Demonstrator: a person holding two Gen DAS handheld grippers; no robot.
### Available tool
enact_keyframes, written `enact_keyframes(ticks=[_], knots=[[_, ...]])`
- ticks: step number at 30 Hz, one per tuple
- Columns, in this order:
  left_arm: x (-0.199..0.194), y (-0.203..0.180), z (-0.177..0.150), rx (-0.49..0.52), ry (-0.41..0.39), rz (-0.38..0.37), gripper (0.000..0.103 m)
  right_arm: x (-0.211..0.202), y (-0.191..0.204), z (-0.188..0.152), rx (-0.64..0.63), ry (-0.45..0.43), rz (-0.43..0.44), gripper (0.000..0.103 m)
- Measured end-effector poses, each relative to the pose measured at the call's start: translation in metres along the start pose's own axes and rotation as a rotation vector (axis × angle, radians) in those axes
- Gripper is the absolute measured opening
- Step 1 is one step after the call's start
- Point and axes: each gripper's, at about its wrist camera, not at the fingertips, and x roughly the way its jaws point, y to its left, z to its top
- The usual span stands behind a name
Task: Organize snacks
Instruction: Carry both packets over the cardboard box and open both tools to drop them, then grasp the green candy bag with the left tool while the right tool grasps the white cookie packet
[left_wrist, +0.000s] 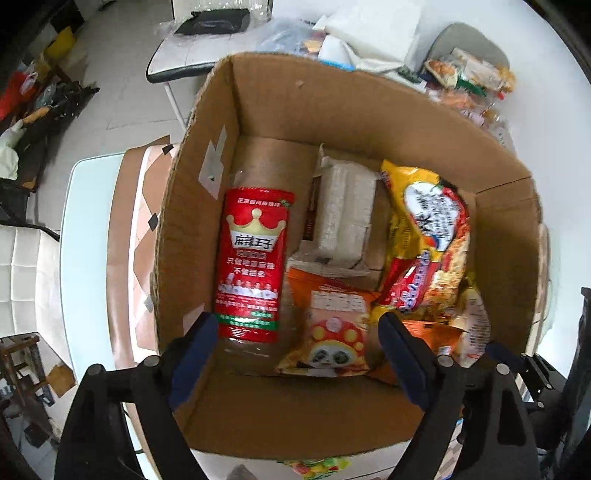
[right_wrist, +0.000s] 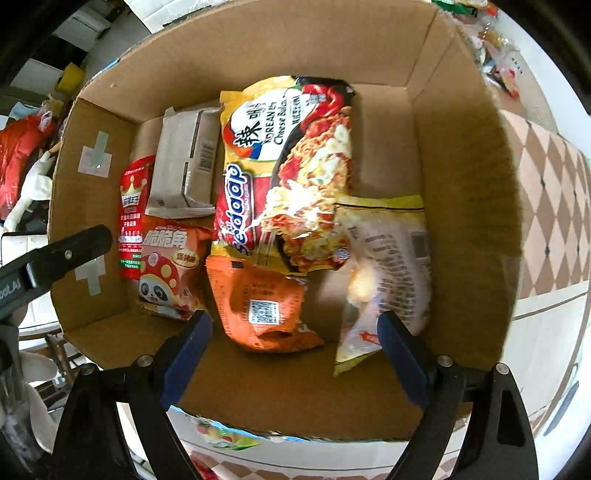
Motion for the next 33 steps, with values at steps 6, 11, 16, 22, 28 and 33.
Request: enact_keyframes(ticks=[6, 11, 16, 22, 28, 33], knots=[[-0.025, -0.006, -0.025, 0.002, -0.095, -0.024, 0.095, -0.021, -0.012, -0.014, 0.009, -0.081, -0.03, 0.097], [-0.047, -0.012, -0.05, 0.0, -0.182, -0.033, 0.095, -0.052, -0.017, -0.034, 0.013, -0.191, -0.056, 0.097], [-0.07, -0.02, -0.077, 0.022, -0.262, -0.004, 0.095, -0.08, -0.021, -0.053, 0.0, -0.282, -0.094, 0.097], [-0.103, -0.029, -0.11, 0.056, -0.335, 0.016, 0.095, -0.114, -0.015, -0.085, -0.029, -0.367, -0.113, 0.097], [-0.135, -0.037, -0.142, 0.074, -0.394, 0.01, 0.095, -0.149, -0.015, -0.12, -0.035, -0.424, -0.09, 0.097], [-0.151, -0.042, -0.163, 0.065, -0.408, -0.012, 0.095, -0.173, -0.016, -0.146, -0.029, -0.454, -0.056, 0.097]])
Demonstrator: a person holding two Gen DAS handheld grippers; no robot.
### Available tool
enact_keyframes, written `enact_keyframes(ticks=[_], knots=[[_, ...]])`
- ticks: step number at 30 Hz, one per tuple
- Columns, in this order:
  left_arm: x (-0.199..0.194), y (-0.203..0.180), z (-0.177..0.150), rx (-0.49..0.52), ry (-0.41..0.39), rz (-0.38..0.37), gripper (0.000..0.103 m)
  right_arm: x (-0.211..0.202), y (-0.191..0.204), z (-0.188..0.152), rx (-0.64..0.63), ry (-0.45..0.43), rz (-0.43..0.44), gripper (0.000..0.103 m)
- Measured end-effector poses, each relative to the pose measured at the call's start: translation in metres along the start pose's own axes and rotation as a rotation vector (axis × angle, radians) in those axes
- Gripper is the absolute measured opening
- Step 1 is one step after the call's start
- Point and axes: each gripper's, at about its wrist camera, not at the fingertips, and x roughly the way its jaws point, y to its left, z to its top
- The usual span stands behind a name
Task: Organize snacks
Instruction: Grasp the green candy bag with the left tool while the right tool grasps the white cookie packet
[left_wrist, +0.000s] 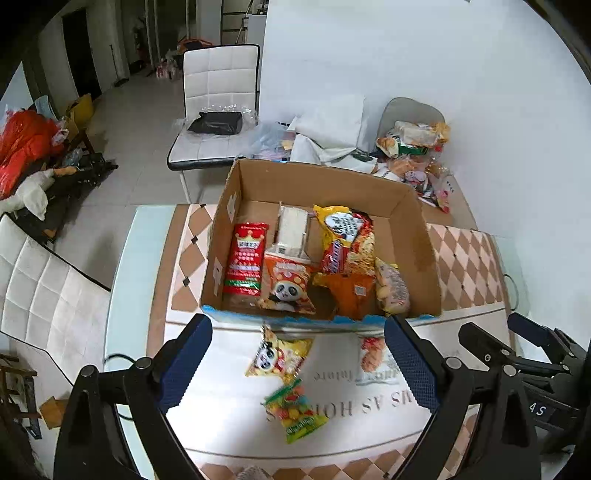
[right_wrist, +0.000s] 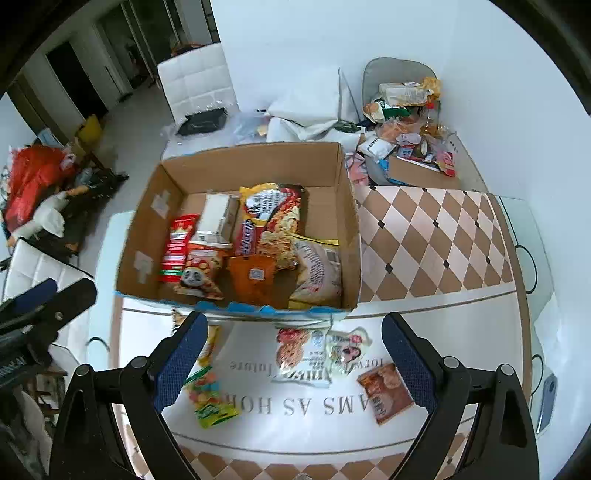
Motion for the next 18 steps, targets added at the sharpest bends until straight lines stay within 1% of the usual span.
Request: enact_keyframes(ticks=[3, 5, 6, 7, 9, 14, 16, 18], knots=[[-0.008, -0.003, -0.01, 0.002, -0.003, -0.005, 0.095, -0.012, -0.002, -0.007, 0.009, 0.002, 0.031, 0.097], [-0.009, -0.003, -0.018, 0.001, -0.008, -0.012, 0.102, -0.017, -0.008, -0.015, 0.025, 0.013, 0.048, 0.097], [-0.007, -0.003, -0.022, 0.0, -0.003, -0.024, 0.103, -0.017, -0.01, -0.017, 0.033, 0.02, 0.053, 0.098], [-0.001, -0.003, -0.028, -0.004, 0.015, -0.037, 0.103, -0.015, -0.015, -0.021, 0.049, 0.035, 0.062, 0.098], [0.013, -0.001, -0.036, -0.01, 0.052, -0.038, 0.103, -0.005, -0.027, -0.03, 0.093, 0.078, 0.076, 0.098], [0.061, 0.007, -0.067, -0.048, 0.167, 0.016, 0.103, 0.052, -0.062, -0.054, 0.199, 0.221, 0.083, 0.098], [0.084, 0.015, -0.081, -0.088, 0.225, 0.046, 0.103, 0.076, -0.068, -0.061, 0.206, 0.255, 0.052, 0.098], [0.107, 0.022, -0.094, -0.132, 0.286, 0.063, 0.103, 0.106, -0.068, -0.066, 0.203, 0.288, 0.04, 0.098]])
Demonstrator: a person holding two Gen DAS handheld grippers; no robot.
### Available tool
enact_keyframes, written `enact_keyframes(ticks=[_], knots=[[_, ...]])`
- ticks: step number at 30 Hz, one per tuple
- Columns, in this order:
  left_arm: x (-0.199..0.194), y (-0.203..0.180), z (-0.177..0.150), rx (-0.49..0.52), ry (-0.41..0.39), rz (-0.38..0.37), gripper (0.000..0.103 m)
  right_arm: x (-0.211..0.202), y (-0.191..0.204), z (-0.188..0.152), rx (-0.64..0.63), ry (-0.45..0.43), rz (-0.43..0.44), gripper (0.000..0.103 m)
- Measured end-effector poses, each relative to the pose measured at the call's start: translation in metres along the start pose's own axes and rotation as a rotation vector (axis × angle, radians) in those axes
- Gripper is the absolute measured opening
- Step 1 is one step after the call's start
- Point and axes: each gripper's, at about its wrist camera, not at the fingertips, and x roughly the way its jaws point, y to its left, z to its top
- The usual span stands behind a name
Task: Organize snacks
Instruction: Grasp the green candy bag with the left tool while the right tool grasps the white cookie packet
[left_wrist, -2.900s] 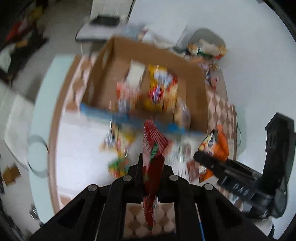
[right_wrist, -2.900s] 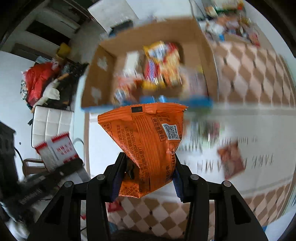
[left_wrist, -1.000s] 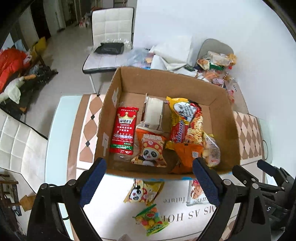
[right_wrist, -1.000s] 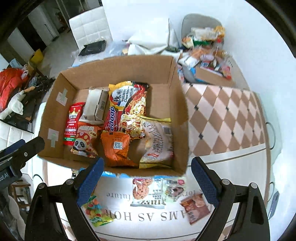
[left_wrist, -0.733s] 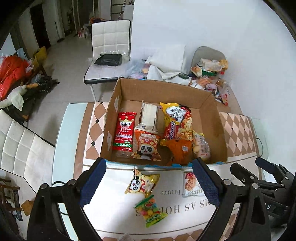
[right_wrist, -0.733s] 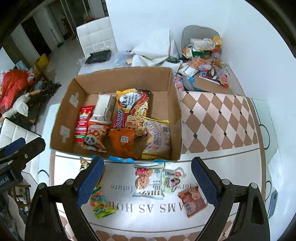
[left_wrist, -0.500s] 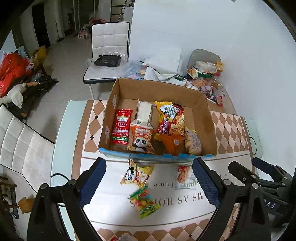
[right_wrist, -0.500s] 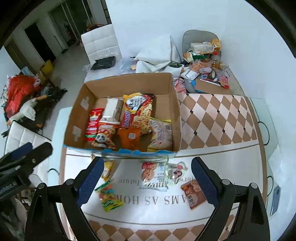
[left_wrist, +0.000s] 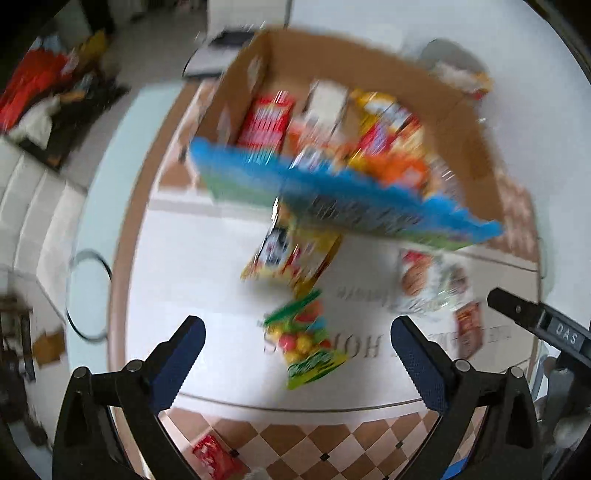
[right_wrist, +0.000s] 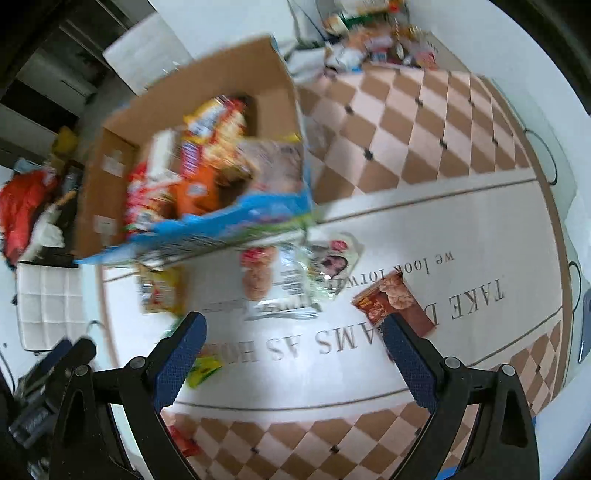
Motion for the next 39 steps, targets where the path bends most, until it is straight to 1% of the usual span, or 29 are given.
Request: enact_keyframes(ticks=[5, 8, 11, 13, 14, 16, 17, 18, 19, 20, 21, 22, 23, 26, 27, 30, 34, 37, 39], knots=[[0.046, 0.009, -0.013, -0.065, 0.115, 0.021, 0.103, 0.061, 0.012, 0.008, -0.02, 0.065, -0.021, 0.098], [0.067, 0.014, -0.018, -0.111, 0.175, -0.012, 0.103, 0.086, 0.023, 0.012, -0.041, 0.071, -0.065, 0.097], [0.082, 0.02, -0.022, -0.165, 0.213, -0.049, 0.103, 0.103, 0.034, 0.015, -0.053, 0.073, -0.109, 0.089], [0.092, 0.023, -0.024, -0.205, 0.236, -0.082, 0.102, 0.111, 0.041, 0.015, -0.074, 0.071, -0.119, 0.088], [0.095, 0.023, -0.025, -0.216, 0.24, -0.091, 0.102, 0.116, 0.045, 0.014, -0.088, 0.081, -0.132, 0.086], [0.101, 0.021, -0.024, -0.219, 0.246, -0.1, 0.101, 0.129, 0.052, 0.011, -0.121, 0.115, -0.178, 0.078], [0.104, 0.019, -0.024, -0.218, 0.251, -0.104, 0.099, 0.133, 0.052, 0.01, -0.123, 0.121, -0.176, 0.073], [0.106, 0.018, -0.022, -0.214, 0.255, -0.102, 0.092, 0.134, 0.053, 0.009, -0.125, 0.11, -0.18, 0.073], [0.11, 0.016, -0.023, -0.206, 0.264, -0.096, 0.08, 0.134, 0.053, 0.007, -0.13, 0.108, -0.187, 0.073], [0.113, 0.015, -0.023, -0.201, 0.271, -0.093, 0.076, 0.134, 0.053, 0.004, -0.14, 0.105, -0.197, 0.073], [0.111, 0.013, -0.023, -0.187, 0.258, -0.081, 0.069, 0.135, 0.053, 0.001, -0.145, 0.109, -0.199, 0.073], [0.109, 0.009, -0.024, -0.153, 0.247, -0.06, 0.059, 0.135, 0.051, -0.004, -0.152, 0.12, -0.194, 0.073], [0.109, 0.004, -0.022, -0.13, 0.245, -0.055, 0.057, 0.135, 0.048, -0.009, -0.158, 0.128, -0.193, 0.073], [0.106, -0.003, -0.031, -0.054, 0.246, -0.024, 0.055, 0.134, 0.039, -0.03, -0.177, 0.16, -0.188, 0.072], [0.105, -0.005, -0.034, -0.026, 0.248, -0.011, 0.055, 0.133, 0.036, -0.038, -0.184, 0.17, -0.182, 0.069], [0.103, -0.011, -0.054, 0.035, 0.272, 0.013, 0.055, 0.133, 0.029, -0.063, -0.206, 0.212, -0.184, 0.069], [0.101, -0.014, -0.083, 0.086, 0.304, 0.032, 0.055, 0.135, 0.022, -0.093, -0.213, 0.263, -0.164, 0.068], [0.103, -0.016, -0.095, 0.102, 0.312, 0.047, 0.055, 0.137, 0.019, -0.114, -0.209, 0.301, -0.139, 0.067], [0.106, -0.019, -0.1, 0.113, 0.307, 0.061, 0.055, 0.139, 0.019, -0.121, -0.212, 0.309, -0.135, 0.067]])
